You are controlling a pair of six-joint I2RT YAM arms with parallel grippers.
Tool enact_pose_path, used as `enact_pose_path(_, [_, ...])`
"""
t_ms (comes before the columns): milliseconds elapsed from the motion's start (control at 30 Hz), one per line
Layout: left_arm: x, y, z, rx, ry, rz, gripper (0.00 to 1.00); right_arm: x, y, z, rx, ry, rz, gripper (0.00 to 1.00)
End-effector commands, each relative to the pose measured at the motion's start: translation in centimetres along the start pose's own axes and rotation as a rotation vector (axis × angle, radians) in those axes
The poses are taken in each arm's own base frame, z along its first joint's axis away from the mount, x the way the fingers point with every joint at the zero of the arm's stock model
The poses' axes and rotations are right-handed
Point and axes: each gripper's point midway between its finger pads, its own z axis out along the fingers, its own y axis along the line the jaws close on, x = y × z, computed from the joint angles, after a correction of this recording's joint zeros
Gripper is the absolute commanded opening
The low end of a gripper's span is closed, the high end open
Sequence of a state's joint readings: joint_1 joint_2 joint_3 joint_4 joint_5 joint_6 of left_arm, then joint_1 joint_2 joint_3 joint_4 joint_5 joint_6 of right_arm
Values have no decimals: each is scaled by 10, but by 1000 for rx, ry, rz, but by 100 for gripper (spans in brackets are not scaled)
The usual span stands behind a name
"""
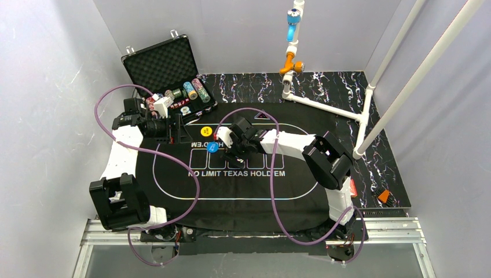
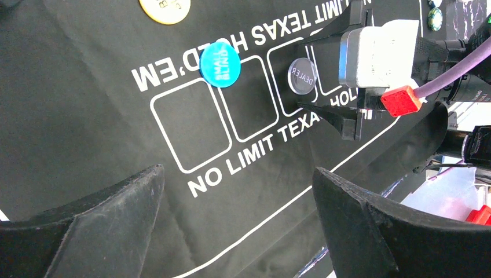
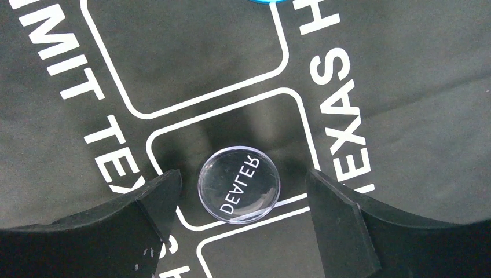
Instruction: Distribute texas hold em gaming equipment
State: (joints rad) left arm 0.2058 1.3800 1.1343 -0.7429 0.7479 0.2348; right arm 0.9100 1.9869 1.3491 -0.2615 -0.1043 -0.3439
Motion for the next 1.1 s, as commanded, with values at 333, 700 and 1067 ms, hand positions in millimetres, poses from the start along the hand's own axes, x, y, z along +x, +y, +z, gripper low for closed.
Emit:
enact_pose_path(333, [-11,-7,-8,23,-15,12,99,19,6,-2,-50,71,20,82])
enact_pose_path(700, [-10,-3,-6,13,-3,3,99,5,4,-17,-43,35,12,58])
enact_pose_path(1067, [-10,-4,-5,24,0,-2,99,-14,-20,-64,7,-52,61,50])
